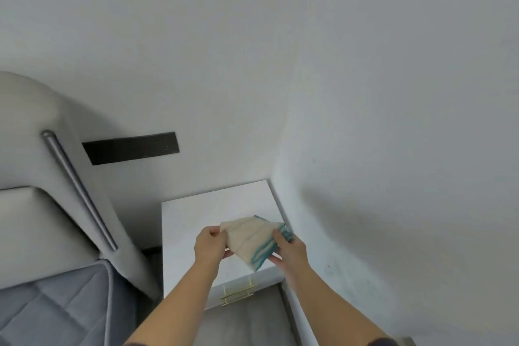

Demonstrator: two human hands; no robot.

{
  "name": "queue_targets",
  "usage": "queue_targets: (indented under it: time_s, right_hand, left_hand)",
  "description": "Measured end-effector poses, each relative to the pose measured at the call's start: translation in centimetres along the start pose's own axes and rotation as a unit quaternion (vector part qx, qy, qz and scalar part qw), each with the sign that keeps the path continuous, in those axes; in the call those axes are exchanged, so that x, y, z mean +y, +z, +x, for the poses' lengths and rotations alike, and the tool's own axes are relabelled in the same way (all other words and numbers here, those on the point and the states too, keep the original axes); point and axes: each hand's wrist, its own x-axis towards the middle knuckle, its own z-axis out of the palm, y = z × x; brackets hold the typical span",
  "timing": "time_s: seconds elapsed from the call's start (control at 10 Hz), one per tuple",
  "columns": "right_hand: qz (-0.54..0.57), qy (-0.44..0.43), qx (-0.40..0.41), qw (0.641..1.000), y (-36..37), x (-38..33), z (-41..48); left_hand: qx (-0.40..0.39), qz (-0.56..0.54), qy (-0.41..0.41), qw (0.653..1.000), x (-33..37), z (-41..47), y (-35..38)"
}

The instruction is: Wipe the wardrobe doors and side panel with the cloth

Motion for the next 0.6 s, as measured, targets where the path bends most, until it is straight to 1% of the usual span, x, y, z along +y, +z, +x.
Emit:
queue_targets:
  time_s: [0.1, 0.2, 0.3, 0.4, 0.5, 0.6]
  right_hand:
    - [-0.030, 0.041, 0.018, 0.999, 0.4, 2.7, 5.4]
    - [-0.063, 0.053, 0.004, 0.997, 0.9, 4.4, 9.9]
    - [-0.135, 0.093, -0.002, 0.986, 0.5, 4.9, 12.2]
    - [-0.158, 0.113, 0.026, 0.981, -0.3, 4.8, 12.3]
    - [-0.150, 0.088, 0.026, 0.985, -0.5, 3.0, 10.7]
    - [-0.165, 0.028, 0.020, 0.986, -0.4, 0.2, 6.9]
  left_hand:
    - [0.009, 0.026, -0.029, 0.999, -2.8, 5.4, 0.1]
    - [0.017, 0.043, -0.045, 0.998, -4.7, 9.6, 0.9]
    - [0.019, 0.122, -0.049, 0.991, -5.4, 11.4, 1.5]
    - [0.008, 0.221, -0.025, 0.975, -5.2, 10.7, 1.7]
    - [-0.002, 0.233, 0.052, 0.971, -3.0, 8.3, 2.6]
    - [-0.036, 0.230, 0.142, 0.962, 0.2, 4.1, 3.7]
